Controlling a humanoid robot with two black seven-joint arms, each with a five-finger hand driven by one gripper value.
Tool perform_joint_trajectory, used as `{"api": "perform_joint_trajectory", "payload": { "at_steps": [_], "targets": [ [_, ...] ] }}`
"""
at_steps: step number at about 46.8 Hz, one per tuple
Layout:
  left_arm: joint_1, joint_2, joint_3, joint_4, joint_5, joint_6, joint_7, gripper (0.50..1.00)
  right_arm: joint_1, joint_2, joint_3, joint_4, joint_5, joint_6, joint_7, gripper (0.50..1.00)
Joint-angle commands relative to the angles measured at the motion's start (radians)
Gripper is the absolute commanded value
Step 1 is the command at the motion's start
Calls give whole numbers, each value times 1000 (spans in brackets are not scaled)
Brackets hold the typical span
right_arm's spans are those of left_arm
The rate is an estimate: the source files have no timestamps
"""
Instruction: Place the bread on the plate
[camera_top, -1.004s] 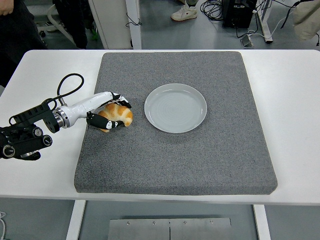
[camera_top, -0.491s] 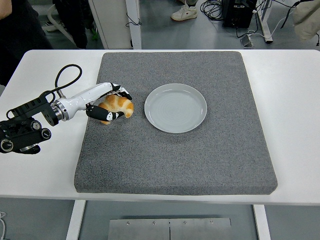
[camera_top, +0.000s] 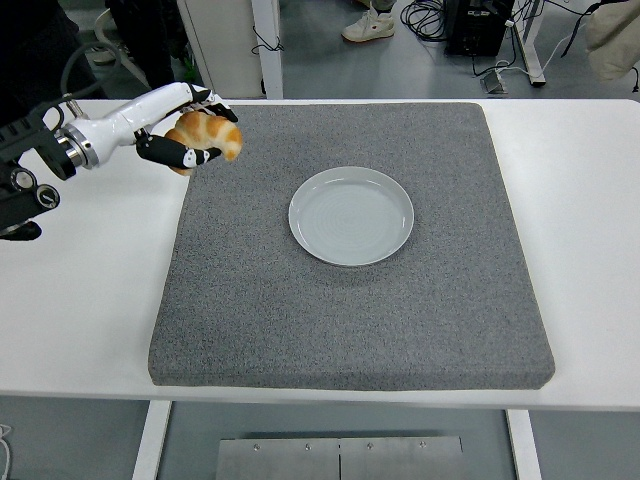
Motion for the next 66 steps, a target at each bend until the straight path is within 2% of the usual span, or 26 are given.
{"api": "perform_joint_trajectory", "payload": {
  "at_steps": [1, 11, 14, 18, 31, 40, 47, 66],
  "targets": [
    [-31, 7, 0, 0, -1, -19, 2, 500, 0, 0, 1, 0, 0, 0, 0, 1000],
    [-113, -6, 0, 5, -1, -27, 7, 500, 2, 0, 1, 0, 0, 0, 0, 1000],
    [-133, -31, 2, 17, -1, -27, 19, 500, 2, 0, 1, 0, 0, 0, 0, 1000],
    [-153, -119, 0, 57, -1, -27, 31, 500, 2, 0, -1, 0, 0, 0, 0, 1000],
    [-170, -444, 0, 284, -1, -27, 35, 500, 2, 0, 1, 0, 0, 0, 0, 1000],
    [-118, -599, 8, 394, 0, -19, 33, 500, 2, 0, 1, 0, 0, 0, 0, 1000],
    [-60, -641, 11, 427, 5, -16, 33, 500, 0, 0, 1, 0, 0, 0, 0, 1000],
    [57, -654, 75, 443, 10, -1, 27, 500, 0, 0, 1, 2, 0, 0, 0, 1000]
  ]
}}
